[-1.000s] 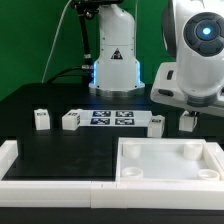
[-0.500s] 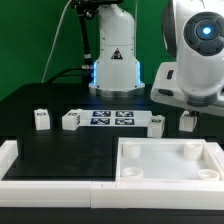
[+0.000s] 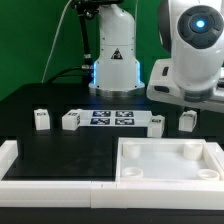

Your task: Assemble one leg

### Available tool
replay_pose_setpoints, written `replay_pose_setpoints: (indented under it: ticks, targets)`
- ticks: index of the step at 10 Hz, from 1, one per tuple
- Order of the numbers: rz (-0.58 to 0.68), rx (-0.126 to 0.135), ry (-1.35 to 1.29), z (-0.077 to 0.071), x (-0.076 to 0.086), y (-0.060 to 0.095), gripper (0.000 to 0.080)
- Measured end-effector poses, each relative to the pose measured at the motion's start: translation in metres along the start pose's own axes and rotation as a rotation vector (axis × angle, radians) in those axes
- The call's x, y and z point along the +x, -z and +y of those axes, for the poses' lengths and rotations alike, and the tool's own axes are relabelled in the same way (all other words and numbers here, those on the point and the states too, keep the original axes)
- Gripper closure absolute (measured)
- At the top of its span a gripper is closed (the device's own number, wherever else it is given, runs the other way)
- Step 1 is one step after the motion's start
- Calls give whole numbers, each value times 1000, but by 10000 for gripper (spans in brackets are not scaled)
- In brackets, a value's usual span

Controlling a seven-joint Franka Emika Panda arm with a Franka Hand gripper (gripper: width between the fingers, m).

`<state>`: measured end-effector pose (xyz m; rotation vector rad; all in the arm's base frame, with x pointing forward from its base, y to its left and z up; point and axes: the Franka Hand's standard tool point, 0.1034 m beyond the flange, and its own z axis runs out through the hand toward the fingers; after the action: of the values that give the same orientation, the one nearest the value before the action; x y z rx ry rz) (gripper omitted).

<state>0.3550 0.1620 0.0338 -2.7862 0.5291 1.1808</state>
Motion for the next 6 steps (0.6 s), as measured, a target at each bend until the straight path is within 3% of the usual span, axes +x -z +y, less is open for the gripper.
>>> replay_pose_setpoints:
  ticks: [2,3,6]
  targets:
    - [10,8,9,5,-3,6,221]
    - [26,14,5,7,0,4,172]
    - [63,20,3,6,10,-6,151]
